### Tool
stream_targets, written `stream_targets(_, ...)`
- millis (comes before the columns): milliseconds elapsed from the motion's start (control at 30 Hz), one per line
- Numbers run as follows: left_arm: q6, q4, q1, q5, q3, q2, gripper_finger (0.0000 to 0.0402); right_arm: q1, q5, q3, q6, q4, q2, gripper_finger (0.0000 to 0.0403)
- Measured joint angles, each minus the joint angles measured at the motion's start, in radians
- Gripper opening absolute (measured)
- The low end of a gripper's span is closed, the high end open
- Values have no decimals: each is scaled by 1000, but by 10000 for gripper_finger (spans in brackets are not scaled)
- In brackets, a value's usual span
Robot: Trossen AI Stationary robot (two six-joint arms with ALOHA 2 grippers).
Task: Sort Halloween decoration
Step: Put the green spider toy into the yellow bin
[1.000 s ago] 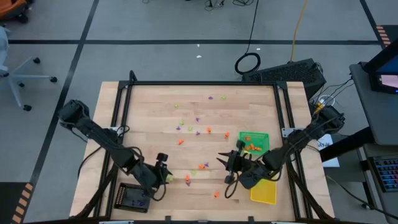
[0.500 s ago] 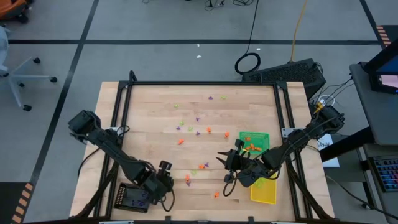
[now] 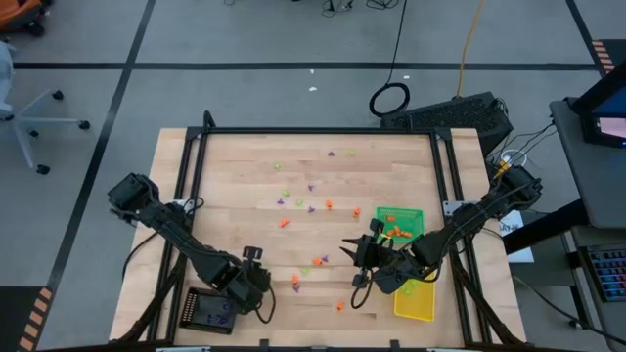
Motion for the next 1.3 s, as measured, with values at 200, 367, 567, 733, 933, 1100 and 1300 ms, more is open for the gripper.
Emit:
stream_targets(200,-45,1,0,-1,-17,0,180,0,0,0,0,0,0,77)
stream_targets(367,-85,10,0,-4,-41,0,180,0,0,0,0,0,0,77)
stream_targets(567,-85,43,2,-3,-49,0,180,0,0,0,0,0,0,77)
stream_targets(733,-84,49,23,2,-49,19,180,0,0,0,0,0,0,77)
stream_targets(933,-82,54,45,30,-49,46,180,0,0,0,0,0,0,77)
stream_targets(1100,-76,55,47,29,-49,50,180,0,0,0,0,0,0,77)
stream_targets(1300,-75,54,48,29,-49,51,174,0,-1,0,0,0,0,77)
